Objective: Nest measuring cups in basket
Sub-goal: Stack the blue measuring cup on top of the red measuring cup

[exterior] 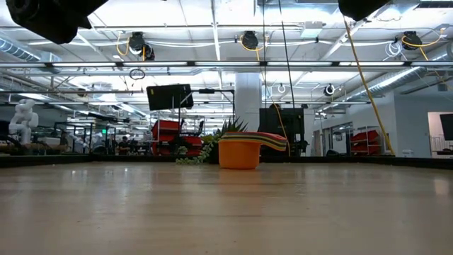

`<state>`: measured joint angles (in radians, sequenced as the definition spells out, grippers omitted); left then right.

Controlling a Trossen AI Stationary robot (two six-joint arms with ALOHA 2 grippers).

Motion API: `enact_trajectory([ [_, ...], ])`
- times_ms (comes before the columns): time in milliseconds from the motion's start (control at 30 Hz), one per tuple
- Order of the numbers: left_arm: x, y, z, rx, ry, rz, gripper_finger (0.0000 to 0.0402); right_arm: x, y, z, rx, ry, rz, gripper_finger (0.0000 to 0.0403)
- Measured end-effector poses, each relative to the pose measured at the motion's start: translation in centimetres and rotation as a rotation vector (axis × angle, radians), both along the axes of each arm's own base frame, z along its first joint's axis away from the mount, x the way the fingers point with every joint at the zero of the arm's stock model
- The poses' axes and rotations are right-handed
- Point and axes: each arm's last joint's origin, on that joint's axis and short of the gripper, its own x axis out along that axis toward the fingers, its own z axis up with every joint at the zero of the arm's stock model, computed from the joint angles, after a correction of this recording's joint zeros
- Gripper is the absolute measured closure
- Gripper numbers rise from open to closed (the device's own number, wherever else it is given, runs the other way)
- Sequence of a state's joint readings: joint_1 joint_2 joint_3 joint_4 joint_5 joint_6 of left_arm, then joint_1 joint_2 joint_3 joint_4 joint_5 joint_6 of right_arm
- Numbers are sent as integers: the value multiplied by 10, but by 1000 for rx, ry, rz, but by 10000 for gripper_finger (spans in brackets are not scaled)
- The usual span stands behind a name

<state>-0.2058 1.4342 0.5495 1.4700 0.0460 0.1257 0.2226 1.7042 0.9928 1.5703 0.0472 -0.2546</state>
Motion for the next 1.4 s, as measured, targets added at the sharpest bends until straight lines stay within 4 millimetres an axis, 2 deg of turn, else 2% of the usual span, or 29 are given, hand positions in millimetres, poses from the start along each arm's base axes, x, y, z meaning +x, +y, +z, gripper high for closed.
enact_trajectory([
  [167,0,1,0,-13,4,-9,359,0,0,0,1,0,-1,403],
  [433,0,1,0,-23,4,-19,273,0,0,0,3,0,-4,403],
  [567,0,1,0,-26,6,-25,252,0,0,0,3,0,-5,403],
  [700,0,1,0,-29,6,-27,263,0,0,0,5,1,-7,403],
  [933,1,6,1,-66,15,-34,327,0,0,0,9,1,-3,403],
  [1067,1,10,0,-72,20,-66,344,0,-1,0,10,2,-3,403],
  [1200,0,10,1,-71,18,-77,330,0,-1,0,15,3,1,403],
  [1400,-1,10,3,-77,13,-83,278,0,-2,0,57,9,-21,403],
])
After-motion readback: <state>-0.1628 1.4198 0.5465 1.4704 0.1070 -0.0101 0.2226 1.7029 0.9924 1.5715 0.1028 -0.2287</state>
